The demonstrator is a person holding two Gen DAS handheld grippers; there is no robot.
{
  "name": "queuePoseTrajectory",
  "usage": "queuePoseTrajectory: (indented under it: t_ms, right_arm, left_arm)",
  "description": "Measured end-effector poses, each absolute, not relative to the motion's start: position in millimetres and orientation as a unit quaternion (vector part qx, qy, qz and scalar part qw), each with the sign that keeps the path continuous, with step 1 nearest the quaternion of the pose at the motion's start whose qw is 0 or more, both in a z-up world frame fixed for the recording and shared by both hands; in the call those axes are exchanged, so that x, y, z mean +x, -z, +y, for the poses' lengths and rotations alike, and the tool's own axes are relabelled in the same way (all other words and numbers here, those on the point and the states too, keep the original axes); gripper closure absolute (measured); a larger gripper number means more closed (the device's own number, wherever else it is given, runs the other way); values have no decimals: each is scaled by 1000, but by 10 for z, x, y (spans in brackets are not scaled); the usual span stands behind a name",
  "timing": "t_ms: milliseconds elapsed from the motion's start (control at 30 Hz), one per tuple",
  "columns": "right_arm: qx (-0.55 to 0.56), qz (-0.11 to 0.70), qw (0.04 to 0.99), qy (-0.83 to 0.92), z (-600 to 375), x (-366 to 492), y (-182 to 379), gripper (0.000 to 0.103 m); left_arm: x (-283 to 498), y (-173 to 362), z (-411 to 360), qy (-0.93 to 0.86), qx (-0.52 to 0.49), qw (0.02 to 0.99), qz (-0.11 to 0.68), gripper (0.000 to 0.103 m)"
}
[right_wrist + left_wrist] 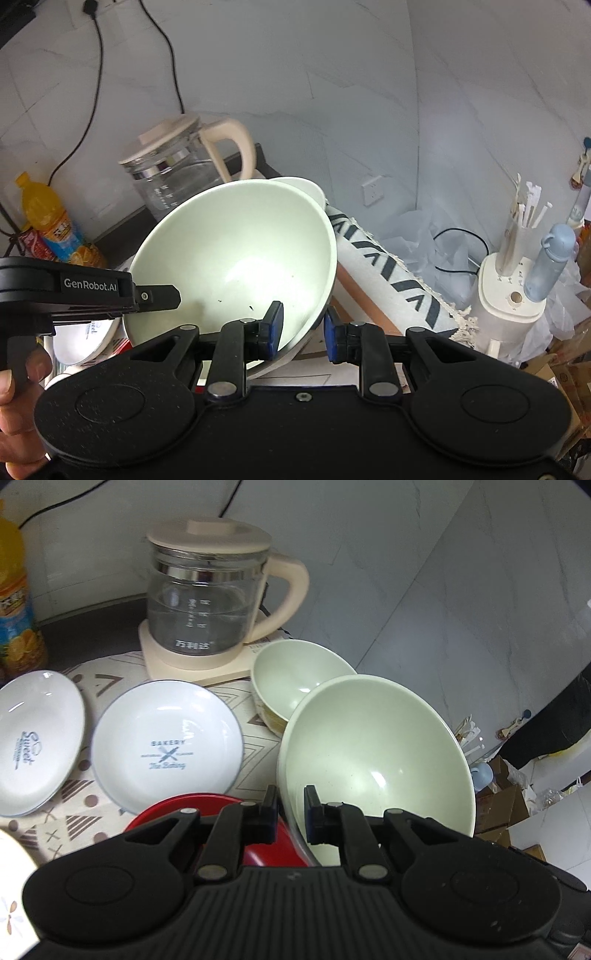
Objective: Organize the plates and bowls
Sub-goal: 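Lift the large green bowl with both grippers and lower it into the red bowl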
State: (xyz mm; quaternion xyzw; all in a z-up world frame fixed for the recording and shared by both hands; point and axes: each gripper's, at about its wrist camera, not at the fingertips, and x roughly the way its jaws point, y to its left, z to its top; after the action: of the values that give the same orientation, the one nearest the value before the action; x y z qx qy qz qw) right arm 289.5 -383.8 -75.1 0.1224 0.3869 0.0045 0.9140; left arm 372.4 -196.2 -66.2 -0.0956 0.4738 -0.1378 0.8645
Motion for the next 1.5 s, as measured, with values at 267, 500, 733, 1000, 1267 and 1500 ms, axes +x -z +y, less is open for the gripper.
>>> queuePoseTrajectory:
  t_ms: [267, 500, 733, 1000, 1267, 1500]
  right_arm:
    - [106, 381, 918, -23, -3640, 2821, 662, 79]
    - [93, 382, 919, -38, -3460, 2744, 626, 79]
    - [81, 385, 917, -56, -3285, 2676, 624, 79]
    - [64, 393, 914, -82, -3124, 2594, 649, 79]
    - [51, 406, 907, -102, -3010, 2529, 718, 79]
    - [43, 418, 900, -115, -2940, 2502, 772, 79]
  left_arm:
    - [3572, 585, -1708, 127, -104, 867, 470, 91]
    - [3448, 569, -1512, 114, -111, 867, 472, 91]
    - [3323, 576, -1338, 99, -120, 866, 475, 91]
    - [3162, 619, -1155, 80, -131, 862, 483, 90]
    - [3033, 721, -1029, 64, -139, 855, 496, 90]
    - [2950, 812, -953, 52, -146, 847, 508, 90]
